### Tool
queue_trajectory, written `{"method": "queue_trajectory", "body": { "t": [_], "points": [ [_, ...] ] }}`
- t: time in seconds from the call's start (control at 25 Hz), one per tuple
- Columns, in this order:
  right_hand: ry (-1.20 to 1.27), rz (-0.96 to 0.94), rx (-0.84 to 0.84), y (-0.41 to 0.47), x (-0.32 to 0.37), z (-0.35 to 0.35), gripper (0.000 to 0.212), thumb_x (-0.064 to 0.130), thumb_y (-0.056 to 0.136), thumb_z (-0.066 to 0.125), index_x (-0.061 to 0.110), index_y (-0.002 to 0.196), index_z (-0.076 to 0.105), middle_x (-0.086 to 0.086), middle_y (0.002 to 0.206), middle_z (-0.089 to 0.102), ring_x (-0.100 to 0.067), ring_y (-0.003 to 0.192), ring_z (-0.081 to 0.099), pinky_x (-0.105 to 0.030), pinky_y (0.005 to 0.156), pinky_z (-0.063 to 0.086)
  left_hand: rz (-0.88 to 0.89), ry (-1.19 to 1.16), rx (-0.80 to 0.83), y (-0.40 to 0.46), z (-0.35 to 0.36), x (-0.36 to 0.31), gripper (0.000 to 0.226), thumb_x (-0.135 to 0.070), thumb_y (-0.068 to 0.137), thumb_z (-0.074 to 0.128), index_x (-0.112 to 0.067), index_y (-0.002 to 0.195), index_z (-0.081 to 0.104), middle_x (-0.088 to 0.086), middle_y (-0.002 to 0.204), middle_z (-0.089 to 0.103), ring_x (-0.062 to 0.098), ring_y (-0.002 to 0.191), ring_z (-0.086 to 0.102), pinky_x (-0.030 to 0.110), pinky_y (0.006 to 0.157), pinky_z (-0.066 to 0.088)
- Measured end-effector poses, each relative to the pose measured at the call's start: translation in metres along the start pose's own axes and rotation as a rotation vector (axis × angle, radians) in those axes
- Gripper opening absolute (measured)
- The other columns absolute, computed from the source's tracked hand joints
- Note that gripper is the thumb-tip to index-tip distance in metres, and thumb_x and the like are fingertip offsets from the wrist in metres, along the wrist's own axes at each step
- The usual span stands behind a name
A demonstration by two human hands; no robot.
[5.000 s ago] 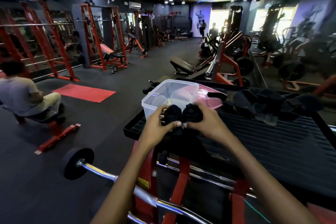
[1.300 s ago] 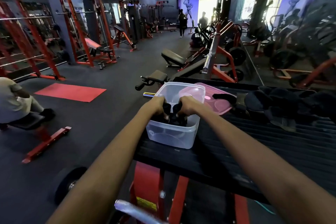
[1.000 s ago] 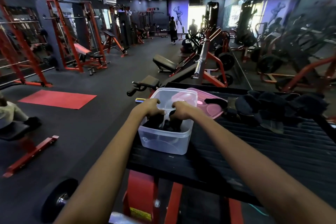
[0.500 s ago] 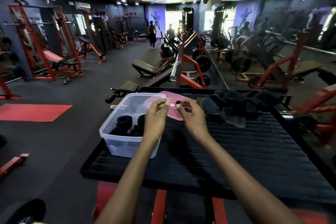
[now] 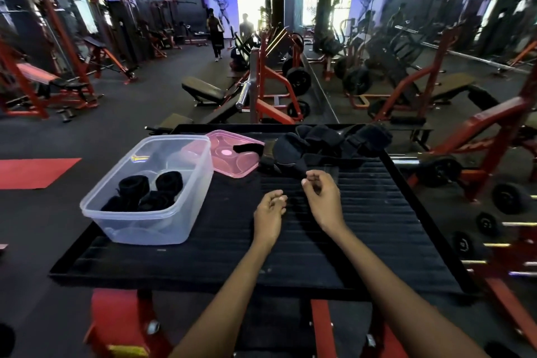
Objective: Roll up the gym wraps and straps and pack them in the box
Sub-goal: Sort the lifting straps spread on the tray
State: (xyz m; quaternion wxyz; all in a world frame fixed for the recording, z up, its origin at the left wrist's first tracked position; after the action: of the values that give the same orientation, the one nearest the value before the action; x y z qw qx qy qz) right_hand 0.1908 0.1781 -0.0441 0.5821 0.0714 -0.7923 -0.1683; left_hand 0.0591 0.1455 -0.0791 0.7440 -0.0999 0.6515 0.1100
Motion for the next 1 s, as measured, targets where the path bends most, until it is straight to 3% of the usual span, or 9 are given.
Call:
{"method": "queue_trajectory", "body": {
  "t": [0.12,0.24,0.36,0.44,0.52,0.68,0.84,0.92,1.0],
  "points": [
    [-0.090,-0.087,0.063,0.013,-0.006,0.006,0.022,0.013,0.091,0.058,0.005,0.111,0.059,-0.002,0.106,0.052,-0.015,0.097,0.055,-0.032,0.090,0.049,0.047,0.138,-0.018,0.003,-0.003,0.008,0.018,-0.004,0.094,0.050,-0.005,0.108,0.060,0.013,0.102,0.063,0.019,0.096,0.061,0.013,0.074,0.054],
    [-0.257,-0.193,0.081,0.023,-0.007,0.013,0.032,0.010,0.089,0.058,0.005,0.119,0.053,-0.006,0.117,0.046,-0.020,0.114,0.046,-0.035,0.102,0.041,0.122,0.182,0.001,-0.001,-0.004,0.002,0.017,-0.004,0.093,0.052,-0.007,0.105,0.063,0.009,0.103,0.065,0.019,0.099,0.062,0.015,0.081,0.053],
    [-0.599,-0.172,0.203,0.049,-0.009,0.018,0.056,0.010,0.084,0.059,0.009,0.136,0.038,-0.013,0.143,0.030,-0.030,0.138,0.022,-0.052,0.110,0.028,0.369,0.690,-0.080,-0.003,-0.005,0.000,0.029,-0.009,0.092,0.051,-0.008,0.119,0.059,0.007,0.126,0.059,0.021,0.120,0.053,0.024,0.106,0.038],
    [-0.777,-0.126,0.380,0.069,-0.012,0.020,0.070,0.016,0.084,0.061,0.014,0.144,0.025,-0.010,0.154,0.014,-0.030,0.145,0.003,-0.059,0.111,0.018,0.302,1.076,-0.125,0.001,-0.007,0.007,0.044,-0.027,0.096,0.044,-0.012,0.137,0.045,0.006,0.148,0.039,0.022,0.141,0.030,0.038,0.118,0.015],
    [-0.953,-0.167,0.501,0.082,-0.013,0.022,0.067,0.023,0.085,0.063,0.014,0.142,0.029,-0.010,0.153,0.021,-0.029,0.145,0.007,-0.061,0.110,0.014,0.167,1.292,-0.068,0.006,-0.009,0.015,0.055,-0.042,0.098,0.034,-0.013,0.145,0.033,0.009,0.156,0.023,0.024,0.146,0.014,0.041,0.119,0.006],
    [-0.869,-0.250,0.503,0.075,-0.005,0.020,0.037,0.021,0.083,0.063,0.011,0.117,0.051,-0.009,0.120,0.054,-0.027,0.116,0.051,-0.046,0.104,0.029,0.154,1.123,-0.066,0.004,-0.010,0.012,0.056,-0.044,0.098,0.031,-0.009,0.142,0.038,0.012,0.153,0.031,0.026,0.145,0.018,0.042,0.119,0.008],
    [-0.481,-0.222,0.384,0.035,0.009,0.003,0.012,0.008,0.081,0.061,0.009,0.088,0.051,-0.005,0.095,0.052,-0.020,0.086,0.051,-0.026,0.074,0.040,0.181,0.789,-0.104,-0.002,-0.014,0.001,0.049,-0.040,0.100,0.029,-0.009,0.133,0.047,0.011,0.138,0.051,0.025,0.135,0.038,0.040,0.118,0.016],
    [-0.317,-0.137,0.298,0.019,0.014,-0.010,0.020,0.005,0.080,0.059,0.014,0.074,0.043,-0.001,0.076,0.048,-0.016,0.073,0.047,-0.017,0.061,0.037,0.177,0.716,-0.083,-0.008,-0.014,-0.004,0.049,-0.041,0.100,0.028,-0.011,0.135,0.045,0.009,0.137,0.052,0.025,0.131,0.042,0.039,0.118,0.017],
    [-0.159,-0.046,0.261,0.006,0.017,-0.022,0.026,0.006,0.078,0.056,0.021,0.067,0.038,-0.003,0.071,0.047,-0.023,0.072,0.055,-0.018,0.064,0.042,0.135,0.668,-0.029,-0.011,-0.015,-0.005,0.053,-0.047,0.099,0.026,-0.017,0.141,0.038,0.006,0.142,0.048,0.026,0.135,0.037,0.041,0.118,0.017]
  ]
}}
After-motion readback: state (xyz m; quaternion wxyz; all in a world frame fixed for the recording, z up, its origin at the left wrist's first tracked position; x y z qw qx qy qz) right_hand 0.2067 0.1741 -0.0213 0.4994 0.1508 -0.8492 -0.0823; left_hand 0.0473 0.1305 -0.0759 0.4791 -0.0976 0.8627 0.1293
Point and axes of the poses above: each hand's wrist, its own y-axis towards the middle knuckle, its own z-axis out of the palm, x = y × z, the point moved 4 cm from there along y, towards the middle knuckle
